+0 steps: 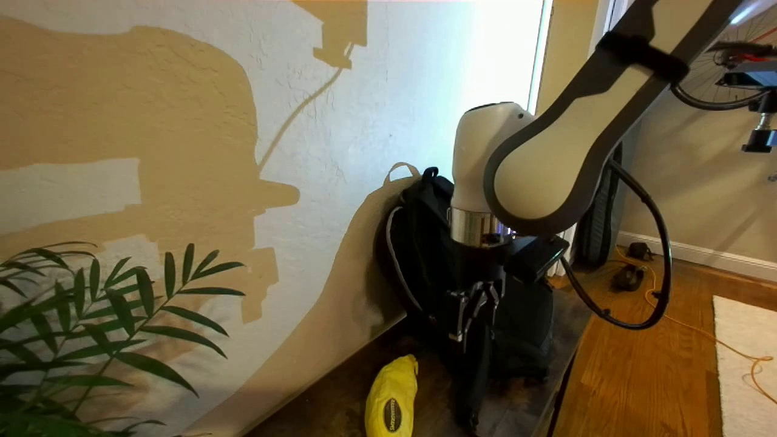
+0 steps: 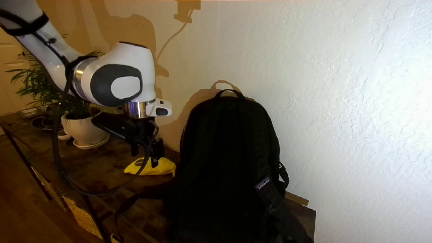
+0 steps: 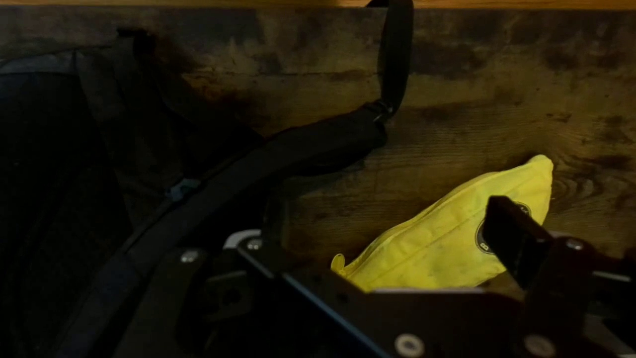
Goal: Put the yellow object into the bag.
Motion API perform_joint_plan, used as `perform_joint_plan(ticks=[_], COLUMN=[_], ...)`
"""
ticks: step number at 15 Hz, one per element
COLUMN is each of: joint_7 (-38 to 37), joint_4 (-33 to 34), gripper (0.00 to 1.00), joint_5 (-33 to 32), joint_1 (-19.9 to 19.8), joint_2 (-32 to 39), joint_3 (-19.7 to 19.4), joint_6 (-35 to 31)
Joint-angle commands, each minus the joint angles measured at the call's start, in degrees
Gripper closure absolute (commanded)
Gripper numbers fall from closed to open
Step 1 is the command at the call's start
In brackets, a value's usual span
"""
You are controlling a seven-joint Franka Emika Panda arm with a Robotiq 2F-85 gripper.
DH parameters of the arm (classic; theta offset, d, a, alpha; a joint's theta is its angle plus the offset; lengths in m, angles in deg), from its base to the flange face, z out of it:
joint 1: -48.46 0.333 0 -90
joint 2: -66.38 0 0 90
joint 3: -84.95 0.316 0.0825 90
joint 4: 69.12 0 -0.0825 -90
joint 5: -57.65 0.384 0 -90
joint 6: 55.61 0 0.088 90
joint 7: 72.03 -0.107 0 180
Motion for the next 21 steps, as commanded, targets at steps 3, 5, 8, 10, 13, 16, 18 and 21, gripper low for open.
perform_joint_plan(ticks=[3, 5, 8, 10, 13, 16, 18, 21], joint_7=[-6.4, -5.6, -4.9, -4.8, -4.8, -5.6, -6.9, -10.3], joint_4=[4.9, 5.4, 5.9, 6.0, 6.0, 6.6, 8.0, 11.8], gripper=[0.0, 0.0, 0.0, 0.0, 0.0, 0.0, 0.0, 0.0], joint_5=[1.5, 2.3, 1.6, 1.5, 1.5, 1.6, 2.3, 4.4], joint_1=[2.8, 2.4, 2.8, 2.8, 2.7, 3.0, 3.0, 2.8], joint_2=[5.2, 5.3, 5.8, 6.0, 6.1, 6.7, 8.2, 11.9], joint_3=[0.0, 1.1, 0.8, 0.8, 0.7, 0.3, 0.1, 0.0], joint_6=[-0.3, -0.4, 0.2, 0.2, 0.2, -0.2, -0.6, 0.0])
